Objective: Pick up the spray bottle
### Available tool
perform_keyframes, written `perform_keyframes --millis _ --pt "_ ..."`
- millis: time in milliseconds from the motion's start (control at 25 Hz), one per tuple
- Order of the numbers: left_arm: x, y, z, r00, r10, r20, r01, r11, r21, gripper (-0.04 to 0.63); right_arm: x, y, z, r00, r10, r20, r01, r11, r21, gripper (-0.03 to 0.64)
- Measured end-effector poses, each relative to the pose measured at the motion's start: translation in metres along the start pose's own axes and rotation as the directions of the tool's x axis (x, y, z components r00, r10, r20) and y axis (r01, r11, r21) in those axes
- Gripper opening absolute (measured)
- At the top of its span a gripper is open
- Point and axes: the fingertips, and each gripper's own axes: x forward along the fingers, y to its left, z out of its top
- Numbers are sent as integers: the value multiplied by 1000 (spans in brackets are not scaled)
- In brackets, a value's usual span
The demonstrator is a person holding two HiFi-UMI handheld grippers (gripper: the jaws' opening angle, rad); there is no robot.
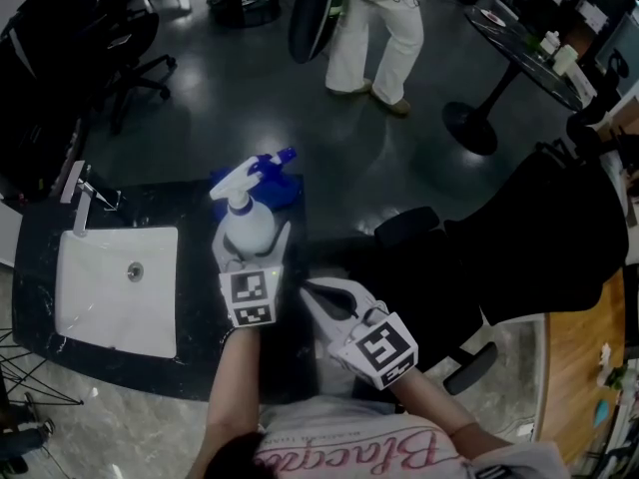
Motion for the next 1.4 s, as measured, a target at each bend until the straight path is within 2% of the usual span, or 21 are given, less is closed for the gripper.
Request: perform_keyframes --millis 200,440,720,1000,1160,1400 --pt "-7 -5 16 999 -22 32 21 1000 12 419 -2 -1 5 1000 -21 18 20 999 36 2" --pt "-29 -9 35 997 -55 53 53 998 37 419 -10 17 20 997 -36 62 37 999 -5 2" --pt "-63 -9 59 991 -113 65 110 993 48 419 -18 33 45 984 -114 139 117 993 -13 1" --pt "-110 -16 85 980 -178 86 171 981 90 419 -27 52 68 969 -155 192 165 985 -40 0" --pt "-130 -13 93 973 -208 96 198 974 107 419 -31 63 76 965 -160 209 177 982 -67 0" --pt "-152 -4 99 974 -210 85 202 974 101 419 -28 75 87 960 -156 233 179 981 -81 0"
